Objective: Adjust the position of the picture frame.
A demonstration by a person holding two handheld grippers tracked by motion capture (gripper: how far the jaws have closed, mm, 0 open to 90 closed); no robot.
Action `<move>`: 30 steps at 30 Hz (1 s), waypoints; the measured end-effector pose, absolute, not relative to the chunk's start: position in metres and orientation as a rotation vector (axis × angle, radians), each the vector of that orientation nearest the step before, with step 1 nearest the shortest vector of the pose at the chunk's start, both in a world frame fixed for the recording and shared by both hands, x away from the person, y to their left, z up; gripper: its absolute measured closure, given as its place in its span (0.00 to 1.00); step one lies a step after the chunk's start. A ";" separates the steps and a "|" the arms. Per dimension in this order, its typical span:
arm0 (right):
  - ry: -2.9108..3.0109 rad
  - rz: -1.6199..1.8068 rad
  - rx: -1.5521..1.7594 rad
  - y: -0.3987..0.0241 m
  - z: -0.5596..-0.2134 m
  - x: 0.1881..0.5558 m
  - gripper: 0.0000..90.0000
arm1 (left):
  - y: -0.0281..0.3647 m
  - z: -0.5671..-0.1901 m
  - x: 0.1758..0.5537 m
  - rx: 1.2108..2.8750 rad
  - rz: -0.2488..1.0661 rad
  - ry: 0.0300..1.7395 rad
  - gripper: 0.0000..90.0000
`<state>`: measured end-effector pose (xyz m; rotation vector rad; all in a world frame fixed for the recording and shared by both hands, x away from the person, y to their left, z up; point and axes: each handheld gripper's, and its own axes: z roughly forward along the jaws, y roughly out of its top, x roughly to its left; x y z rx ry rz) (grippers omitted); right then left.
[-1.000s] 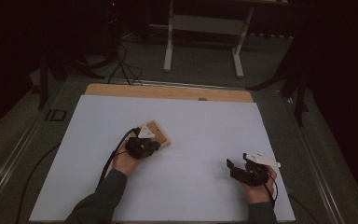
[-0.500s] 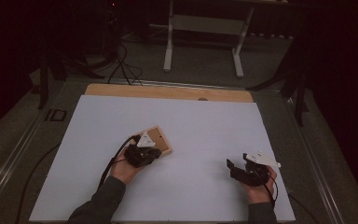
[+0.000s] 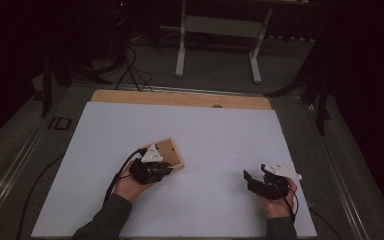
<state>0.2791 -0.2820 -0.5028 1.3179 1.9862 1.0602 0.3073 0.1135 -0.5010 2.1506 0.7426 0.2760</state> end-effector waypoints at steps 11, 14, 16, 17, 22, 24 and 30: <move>1.989 1.061 1.313 -0.281 -0.503 0.279 0.31 | 0.117 -0.506 0.293 2.201 0.253 0.723 0.97; 1.989 1.061 1.312 -0.281 -0.503 0.279 0.31 | 0.120 -0.510 0.290 2.211 0.262 0.730 0.99; 1.990 1.061 1.313 -0.281 -0.503 0.279 0.31 | 0.120 -0.512 0.287 2.221 0.278 0.732 0.99; 1.990 1.061 1.313 -0.281 -0.503 0.280 0.31 | 0.120 -0.513 0.286 2.223 0.281 0.736 1.00; 1.994 1.061 1.309 -0.280 -0.503 0.280 0.31 | 0.125 -0.516 0.283 2.233 0.291 0.773 1.00; 1.995 1.059 1.309 -0.280 -0.503 0.280 0.31 | 0.128 -0.517 0.283 2.238 0.298 0.787 1.00; 1.995 1.060 1.308 -0.279 -0.503 0.280 0.31 | 0.135 -0.522 0.284 2.260 0.318 0.843 1.00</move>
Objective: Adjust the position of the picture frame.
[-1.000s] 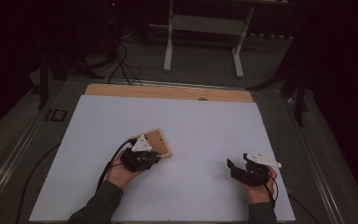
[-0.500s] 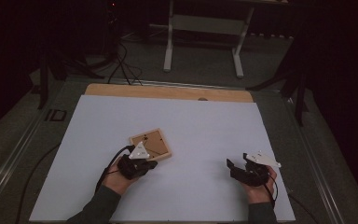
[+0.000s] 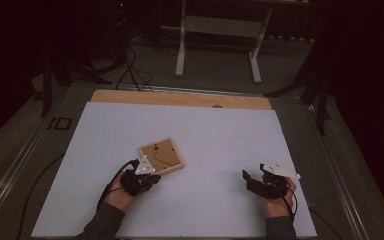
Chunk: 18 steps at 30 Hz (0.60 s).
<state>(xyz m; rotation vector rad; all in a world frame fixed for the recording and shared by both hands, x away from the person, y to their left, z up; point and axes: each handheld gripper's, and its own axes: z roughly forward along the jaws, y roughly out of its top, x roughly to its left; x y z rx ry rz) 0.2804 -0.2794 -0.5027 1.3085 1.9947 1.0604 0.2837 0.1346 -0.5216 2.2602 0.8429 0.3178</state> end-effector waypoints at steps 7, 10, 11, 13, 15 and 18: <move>1.995 1.063 1.305 -0.280 -0.503 0.281 0.31 | 0.141 -0.520 0.281 2.272 0.349 0.857 1.00; 1.994 1.063 1.305 -0.280 -0.503 0.280 0.31 | 0.145 -0.520 0.281 2.263 0.356 0.882 1.00; 1.993 1.064 1.305 -0.280 -0.502 0.280 0.31 | 0.146 -0.520 0.282 2.260 0.357 0.887 1.00; 1.989 1.065 1.310 -0.280 -0.502 0.280 0.30 | 0.149 -0.520 0.284 2.251 0.357 0.904 1.00; 1.987 1.066 1.313 -0.281 -0.502 0.280 0.29 | 0.151 -0.520 0.285 2.245 0.362 0.919 1.00; 1.988 1.064 1.314 -0.281 -0.502 0.280 0.29 | 0.155 -0.521 0.289 2.227 0.364 0.949 1.00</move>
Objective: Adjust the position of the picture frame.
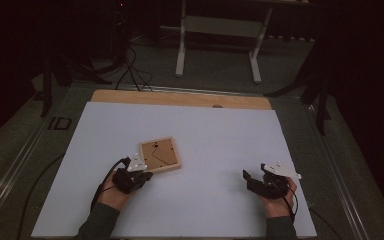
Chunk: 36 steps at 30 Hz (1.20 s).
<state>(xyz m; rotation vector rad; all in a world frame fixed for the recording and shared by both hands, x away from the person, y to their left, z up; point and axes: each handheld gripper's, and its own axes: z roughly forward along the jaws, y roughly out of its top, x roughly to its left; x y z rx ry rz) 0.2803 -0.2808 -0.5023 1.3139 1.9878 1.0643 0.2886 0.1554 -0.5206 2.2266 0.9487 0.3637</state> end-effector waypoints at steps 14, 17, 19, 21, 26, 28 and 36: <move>1.981 1.059 1.316 -0.280 -0.502 0.280 0.23 | 0.170 -0.521 0.298 2.153 0.354 1.081 1.00; 1.978 1.061 1.315 -0.281 -0.502 0.280 0.22 | 0.173 -0.521 0.301 2.140 0.362 1.116 1.00; 1.976 1.061 1.315 -0.281 -0.502 0.279 0.22 | 0.174 -0.520 0.304 2.129 0.369 1.139 1.00; 1.975 1.059 1.316 -0.281 -0.502 0.279 0.22 | 0.176 -0.520 0.307 2.125 0.376 1.160 1.00; 1.975 1.060 1.315 -0.281 -0.502 0.280 0.22 | 0.181 -0.522 0.316 2.085 0.395 1.215 1.00; 1.975 1.059 1.317 -0.281 -0.502 0.280 0.22 | 0.183 -0.522 0.320 2.074 0.416 1.238 1.00; 1.976 1.056 1.314 -0.281 -0.502 0.280 0.23 | 0.188 -0.523 0.337 2.044 0.457 1.320 1.00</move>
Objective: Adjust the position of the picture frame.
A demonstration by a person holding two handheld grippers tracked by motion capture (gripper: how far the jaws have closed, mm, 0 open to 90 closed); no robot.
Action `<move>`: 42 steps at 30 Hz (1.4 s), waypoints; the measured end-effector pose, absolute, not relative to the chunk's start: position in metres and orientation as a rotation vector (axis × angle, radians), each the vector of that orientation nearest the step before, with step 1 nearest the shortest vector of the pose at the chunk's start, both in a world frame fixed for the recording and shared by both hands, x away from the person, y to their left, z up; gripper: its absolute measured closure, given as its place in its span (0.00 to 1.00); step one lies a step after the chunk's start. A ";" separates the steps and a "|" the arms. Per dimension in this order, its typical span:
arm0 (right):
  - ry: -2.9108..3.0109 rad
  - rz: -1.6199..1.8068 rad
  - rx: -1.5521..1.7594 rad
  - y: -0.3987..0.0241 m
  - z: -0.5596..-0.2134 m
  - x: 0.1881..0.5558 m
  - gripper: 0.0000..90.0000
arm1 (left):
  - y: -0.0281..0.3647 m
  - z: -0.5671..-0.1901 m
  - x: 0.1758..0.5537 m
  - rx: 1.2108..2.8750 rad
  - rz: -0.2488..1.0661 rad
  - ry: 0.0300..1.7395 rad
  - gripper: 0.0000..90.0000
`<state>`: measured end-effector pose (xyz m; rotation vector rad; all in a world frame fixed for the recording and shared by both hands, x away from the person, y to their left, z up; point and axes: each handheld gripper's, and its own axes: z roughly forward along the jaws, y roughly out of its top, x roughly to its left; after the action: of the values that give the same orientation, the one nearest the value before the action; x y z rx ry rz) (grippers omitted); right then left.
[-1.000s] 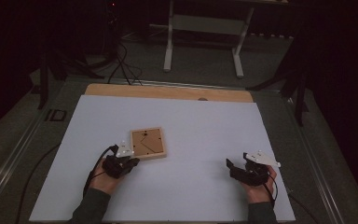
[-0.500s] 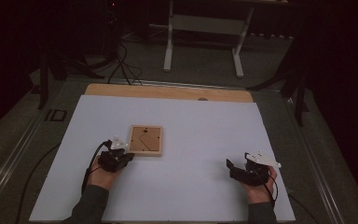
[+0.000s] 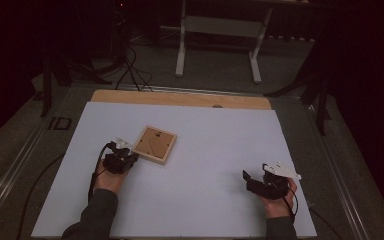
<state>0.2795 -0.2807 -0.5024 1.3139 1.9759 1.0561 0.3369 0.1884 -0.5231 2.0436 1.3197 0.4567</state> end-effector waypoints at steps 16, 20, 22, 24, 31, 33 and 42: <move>1.974 1.058 1.316 -0.282 -0.502 0.279 0.23 | 0.188 -0.521 0.370 1.955 0.466 1.448 0.96; 1.973 1.058 1.318 -0.282 -0.502 0.279 0.23 | 0.188 -0.518 0.367 1.935 0.472 1.474 0.76; 1.974 1.057 1.317 -0.282 -0.502 0.279 0.23 | 0.187 -0.515 0.366 1.924 0.473 1.469 0.71; 1.972 1.057 1.318 -0.282 -0.502 0.279 0.23 | 0.184 -0.513 0.363 1.922 0.495 1.450 0.66; 1.979 1.048 1.306 -0.280 -0.502 0.279 0.23 | 0.175 -0.513 0.366 1.885 0.505 1.445 0.48; 1.980 1.049 1.306 -0.280 -0.503 0.279 0.23 | 0.173 -0.514 0.368 1.868 0.500 1.453 0.44; 1.977 1.052 1.307 -0.281 -0.502 0.279 0.23 | 0.165 -0.516 0.376 1.870 0.510 1.492 0.37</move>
<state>0.2787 -0.2808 -0.5024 1.3067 1.9770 1.0521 0.3761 0.1647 -0.5156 1.8701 1.4925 0.5104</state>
